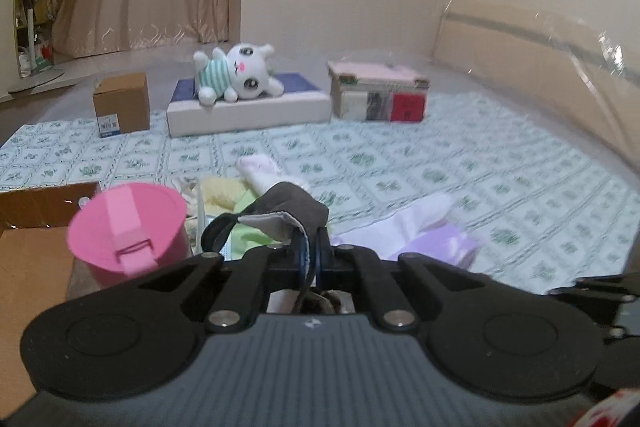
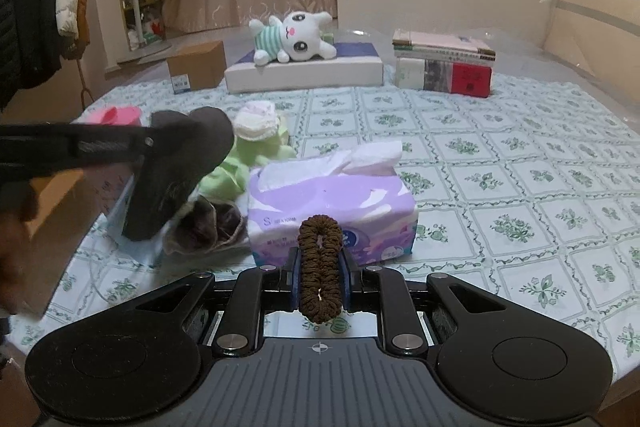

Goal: Organize soft objects
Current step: 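Carry the grey cloth in the left tool and hair tie in the right tool to the cardboard box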

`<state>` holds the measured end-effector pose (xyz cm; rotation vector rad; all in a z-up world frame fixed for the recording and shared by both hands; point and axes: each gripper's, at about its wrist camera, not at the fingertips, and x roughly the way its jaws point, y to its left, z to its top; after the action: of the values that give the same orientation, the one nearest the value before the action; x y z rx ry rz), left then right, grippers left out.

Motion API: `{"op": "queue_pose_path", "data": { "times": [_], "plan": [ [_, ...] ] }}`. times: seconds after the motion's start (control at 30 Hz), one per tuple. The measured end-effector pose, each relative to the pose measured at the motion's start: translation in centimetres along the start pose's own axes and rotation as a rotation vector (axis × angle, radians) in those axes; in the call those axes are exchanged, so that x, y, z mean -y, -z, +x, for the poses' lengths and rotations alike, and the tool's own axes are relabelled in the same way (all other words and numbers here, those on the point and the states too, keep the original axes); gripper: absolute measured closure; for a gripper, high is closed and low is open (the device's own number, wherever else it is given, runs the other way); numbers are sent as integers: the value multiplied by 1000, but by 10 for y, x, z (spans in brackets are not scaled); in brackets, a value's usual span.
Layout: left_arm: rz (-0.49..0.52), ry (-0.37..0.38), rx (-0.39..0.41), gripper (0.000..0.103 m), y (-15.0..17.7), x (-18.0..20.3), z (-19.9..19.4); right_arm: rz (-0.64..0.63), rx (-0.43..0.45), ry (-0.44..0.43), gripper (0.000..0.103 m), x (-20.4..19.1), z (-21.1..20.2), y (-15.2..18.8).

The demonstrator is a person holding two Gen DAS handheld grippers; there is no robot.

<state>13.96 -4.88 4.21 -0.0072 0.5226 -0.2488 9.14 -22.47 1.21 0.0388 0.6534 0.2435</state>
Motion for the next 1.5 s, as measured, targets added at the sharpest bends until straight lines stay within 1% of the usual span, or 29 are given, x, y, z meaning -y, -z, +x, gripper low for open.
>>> {"op": "queue_pose_path", "data": {
  "times": [0.2, 0.3, 0.5, 0.63, 0.73, 0.83, 1.03, 1.23, 1.37, 1.5],
  "plan": [
    [-45, 56, 26, 100, 2, -3, -56, -17, 41, -19, 84, -17, -25, -5],
    [-61, 58, 35, 100, 5, -10, -81, -35, 58, -35, 84, -28, -36, -7],
    [-74, 1, 60, 100, 9, -35, -119, -63, 63, -74, 84, -50, -43, -6],
    [-89, -26, 71, 100, 8, -56, -136, -84, 62, -106, 84, -65, -45, -6],
    [-101, -55, 88, 100, 7, -72, -147, -100, 59, -144, 84, -78, -44, -8],
    [-112, -84, 101, 100, 4, -94, -156, -134, 56, -203, 84, -98, -40, -14],
    [-116, -187, 111, 100, -2, -147, -163, -206, 29, -334, 84, -152, -17, -22],
    [-133, -261, 73, 100, -2, -205, -152, -273, 8, -442, 84, -210, 21, -32],
    [-149, -278, 25, 100, 4, -234, -135, -276, -9, -473, 84, -236, 48, -37],
    [-167, -267, -32, 98, 16, -252, -119, -270, -35, -487, 84, -255, 70, -38]
  ]
}}
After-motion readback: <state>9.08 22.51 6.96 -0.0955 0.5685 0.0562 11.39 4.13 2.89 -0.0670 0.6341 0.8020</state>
